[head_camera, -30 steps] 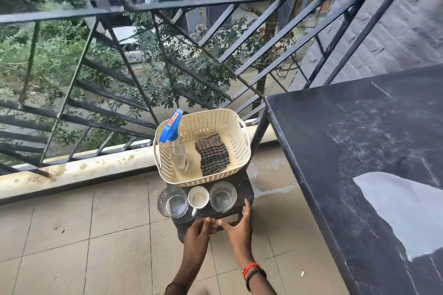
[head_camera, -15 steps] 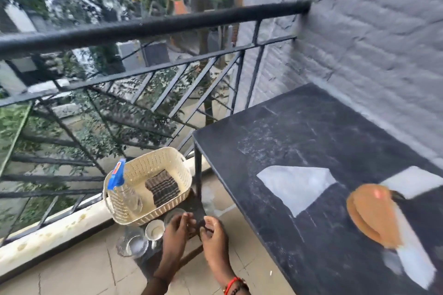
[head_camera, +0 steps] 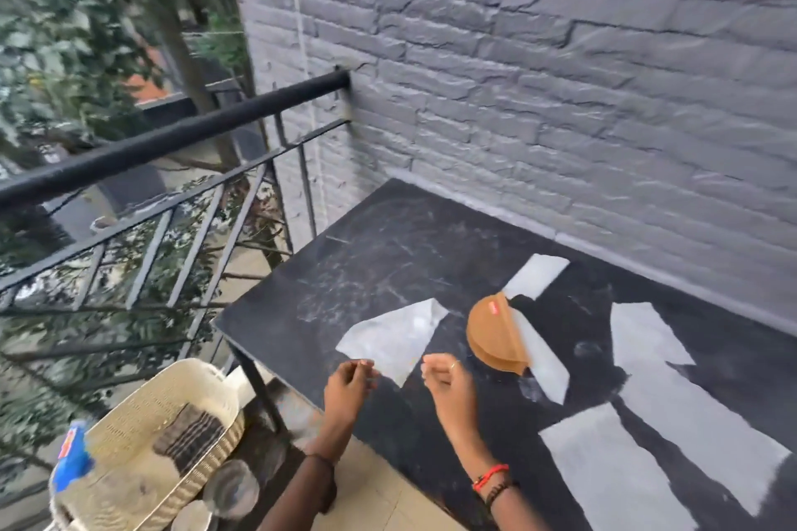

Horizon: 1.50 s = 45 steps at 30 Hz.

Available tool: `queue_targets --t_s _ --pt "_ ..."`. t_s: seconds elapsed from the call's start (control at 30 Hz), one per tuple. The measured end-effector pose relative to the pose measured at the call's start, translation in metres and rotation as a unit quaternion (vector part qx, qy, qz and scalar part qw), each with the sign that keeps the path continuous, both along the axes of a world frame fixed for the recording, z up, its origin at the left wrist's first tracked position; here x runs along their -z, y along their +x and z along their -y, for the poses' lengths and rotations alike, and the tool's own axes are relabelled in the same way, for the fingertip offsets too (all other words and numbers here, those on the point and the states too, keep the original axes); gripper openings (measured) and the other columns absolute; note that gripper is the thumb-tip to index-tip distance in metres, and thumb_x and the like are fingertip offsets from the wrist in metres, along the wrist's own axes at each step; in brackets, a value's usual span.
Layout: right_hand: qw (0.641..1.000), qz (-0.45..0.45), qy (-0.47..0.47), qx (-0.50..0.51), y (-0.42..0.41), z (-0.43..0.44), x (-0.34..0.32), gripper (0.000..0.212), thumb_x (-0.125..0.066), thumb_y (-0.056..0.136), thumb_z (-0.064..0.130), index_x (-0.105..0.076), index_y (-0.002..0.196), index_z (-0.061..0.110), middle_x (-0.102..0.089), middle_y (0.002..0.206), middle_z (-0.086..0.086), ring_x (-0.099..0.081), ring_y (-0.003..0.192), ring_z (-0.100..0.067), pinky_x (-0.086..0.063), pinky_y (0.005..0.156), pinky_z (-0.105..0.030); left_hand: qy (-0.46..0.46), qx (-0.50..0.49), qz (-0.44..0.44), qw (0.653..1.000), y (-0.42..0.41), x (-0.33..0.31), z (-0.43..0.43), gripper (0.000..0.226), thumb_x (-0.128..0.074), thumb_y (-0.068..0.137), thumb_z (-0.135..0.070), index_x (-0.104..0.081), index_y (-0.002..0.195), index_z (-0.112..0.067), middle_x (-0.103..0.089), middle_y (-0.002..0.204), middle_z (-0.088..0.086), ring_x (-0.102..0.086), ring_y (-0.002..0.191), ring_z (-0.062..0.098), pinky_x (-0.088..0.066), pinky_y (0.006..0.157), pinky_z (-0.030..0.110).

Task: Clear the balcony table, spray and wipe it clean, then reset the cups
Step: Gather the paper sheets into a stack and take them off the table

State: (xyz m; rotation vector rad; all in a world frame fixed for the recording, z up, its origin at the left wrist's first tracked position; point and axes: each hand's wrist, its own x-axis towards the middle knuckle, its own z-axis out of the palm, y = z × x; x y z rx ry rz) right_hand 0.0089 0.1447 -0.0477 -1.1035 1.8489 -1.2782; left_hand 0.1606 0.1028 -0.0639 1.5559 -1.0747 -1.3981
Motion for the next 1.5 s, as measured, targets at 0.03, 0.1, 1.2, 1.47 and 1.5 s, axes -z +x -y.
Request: queue_targets --t_s 0.03,0.1,1.2,1.47,1.5 --pt "1.000 -0.015 0.003 0.023 -0.021 0.002 -0.002 0.019 -0.062 0.082 -0.011 -0.063 0.084 0.008 -0.066 0.077 -0.003 -0.062 0.071 0.001 -0.049 0.067 -0.013 0.001 0.025 0.000 1.000 -0.018 -0.003 0.002 0.018 -0.047 0.098 -0.004 -0.064 0.090 -0.002 -0.066 0.076 0.011 -0.061 0.051 0.001 -0.048 0.051 0.012" --pt "0.998 -0.034 0.014 0.048 -0.047 0.006 -0.003 0.022 -0.062 0.081 -0.011 -0.062 0.081 0.011 -0.064 0.073 0.001 -0.061 0.063 -0.004 -0.050 0.068 -0.021 -0.002 0.057 -0.007 0.998 -0.044 -0.008 0.003 0.019 -0.048 0.096 -0.001 -0.063 0.084 -0.006 -0.064 0.073 0.009 -0.059 0.056 0.011 -0.047 0.050 0.013" --pt "0.905 -0.374 0.202 -0.030 -0.185 0.050 -0.002 0.028 -0.044 0.097 0.020 -0.044 0.124 0.012 -0.046 0.127 -0.004 -0.052 0.117 -0.020 -0.047 0.084 -0.030 0.019 0.289 0.102 0.952 -0.253 -0.023 0.102 0.022 -0.055 0.088 -0.005 -0.066 0.069 -0.004 -0.068 0.065 0.010 -0.063 0.053 0.008 -0.053 0.059 0.017" --pt "0.964 -0.197 0.139 0.113 -0.195 0.048 0.000 0.008 -0.056 0.089 0.009 -0.055 0.095 0.003 -0.059 0.100 -0.010 -0.059 0.096 -0.028 -0.041 0.073 -0.024 -0.061 0.164 0.063 0.983 -0.249 -0.026 0.133 0.016 -0.053 0.097 -0.014 -0.062 0.100 -0.001 -0.062 0.072 0.000 -0.057 0.054 0.006 -0.047 0.054 0.021" --pt "0.968 -0.180 0.126 0.124 -0.195 0.048 -0.002 0.007 -0.058 0.088 0.008 -0.051 0.087 0.007 -0.057 0.091 -0.008 -0.059 0.089 -0.027 -0.036 0.068 -0.019 -0.048 0.171 0.070 0.982 -0.248 -0.021 0.134 0.020 -0.055 0.097 -0.016 -0.062 0.104 0.001 -0.062 0.076 0.002 -0.058 0.060 0.011 -0.050 0.061 0.027"
